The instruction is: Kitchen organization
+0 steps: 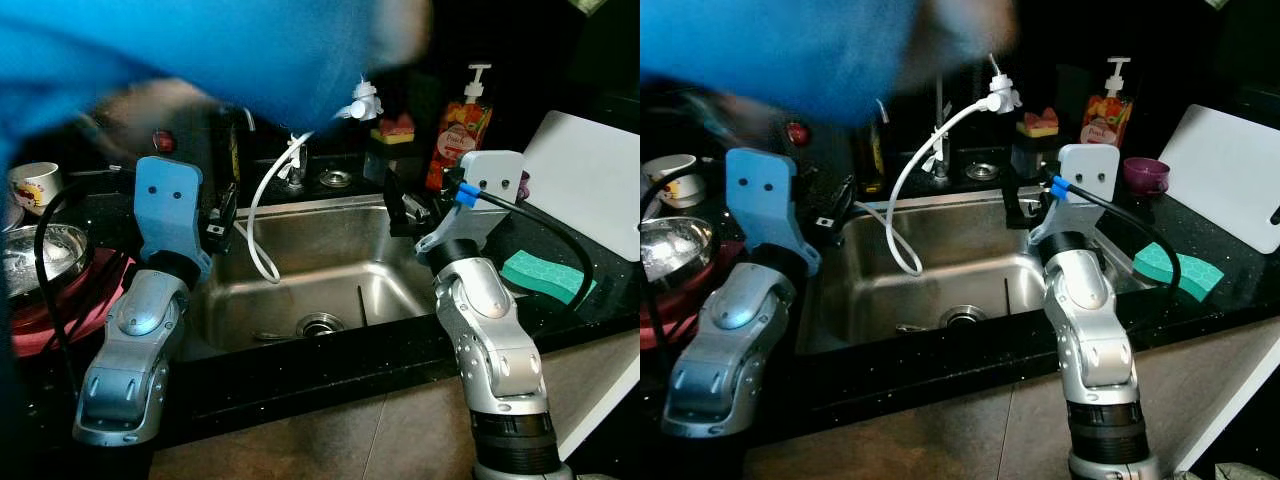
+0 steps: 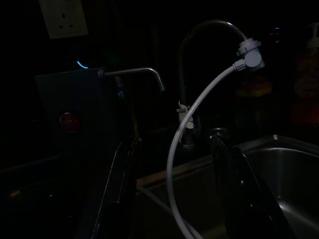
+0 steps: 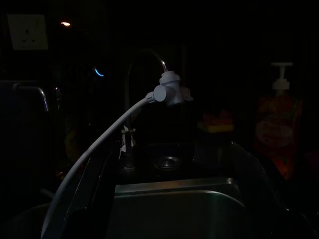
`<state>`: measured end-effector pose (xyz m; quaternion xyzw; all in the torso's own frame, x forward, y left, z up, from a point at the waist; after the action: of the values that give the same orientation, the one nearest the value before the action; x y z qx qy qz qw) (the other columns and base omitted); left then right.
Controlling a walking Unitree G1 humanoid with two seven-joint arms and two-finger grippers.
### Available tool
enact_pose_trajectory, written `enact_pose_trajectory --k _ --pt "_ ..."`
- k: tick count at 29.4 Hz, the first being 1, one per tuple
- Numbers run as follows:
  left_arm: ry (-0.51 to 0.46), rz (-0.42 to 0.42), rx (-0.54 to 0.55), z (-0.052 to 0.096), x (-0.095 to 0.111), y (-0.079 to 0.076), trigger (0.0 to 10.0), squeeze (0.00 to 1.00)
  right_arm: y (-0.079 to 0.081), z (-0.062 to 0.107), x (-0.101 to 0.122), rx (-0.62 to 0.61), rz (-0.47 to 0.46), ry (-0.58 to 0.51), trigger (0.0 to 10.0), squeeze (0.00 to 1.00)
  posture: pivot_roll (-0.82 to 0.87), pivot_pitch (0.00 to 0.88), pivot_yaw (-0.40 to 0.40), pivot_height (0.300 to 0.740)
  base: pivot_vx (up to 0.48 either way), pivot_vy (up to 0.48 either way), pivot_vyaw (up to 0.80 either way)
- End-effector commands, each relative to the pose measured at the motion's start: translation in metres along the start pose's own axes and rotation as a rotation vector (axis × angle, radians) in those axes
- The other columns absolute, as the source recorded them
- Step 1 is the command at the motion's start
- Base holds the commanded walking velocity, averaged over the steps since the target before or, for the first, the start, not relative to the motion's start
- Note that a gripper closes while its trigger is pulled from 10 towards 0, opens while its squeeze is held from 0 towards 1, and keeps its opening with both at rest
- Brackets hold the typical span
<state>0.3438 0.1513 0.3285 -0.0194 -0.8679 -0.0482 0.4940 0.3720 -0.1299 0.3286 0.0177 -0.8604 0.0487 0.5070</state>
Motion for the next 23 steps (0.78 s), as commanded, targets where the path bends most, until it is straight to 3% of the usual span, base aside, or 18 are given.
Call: enact_pose_trajectory --k 1,23 --pt "0.003 0.012 -0.012 0.0010 -0.0011 -0.0039 10.0 0.00 -0.0004 0.0010 0.0002 -0.002 -0.011 -0.001 10.0 0.00 0.07 0.061 -0.050 0.740 0.000 0.000 0.00" --pt "0.001 0.011 -0.014 0.0009 -0.0011 -0.0048 10.0 0.00 0.0004 0.0002 0.0007 0.006 -0.009 -0.004 10.0 0.00 0.07 0.054 -0.050 0.740 0.000 0.000 0.00"
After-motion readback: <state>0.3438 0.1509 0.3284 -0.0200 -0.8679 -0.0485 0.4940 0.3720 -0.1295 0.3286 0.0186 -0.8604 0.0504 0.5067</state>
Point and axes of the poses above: a point about 5 cm out from each wrist's last joint towards the gripper, its own z axis pointing back from the gripper into the wrist, its own x axis along the axis of the wrist's last joint, y = z × x, the point moved 5 cm from there along -z, pointing out of the wrist towards the gripper, and after that the axes turned 5 degrees about z, right-handed, at the moved point
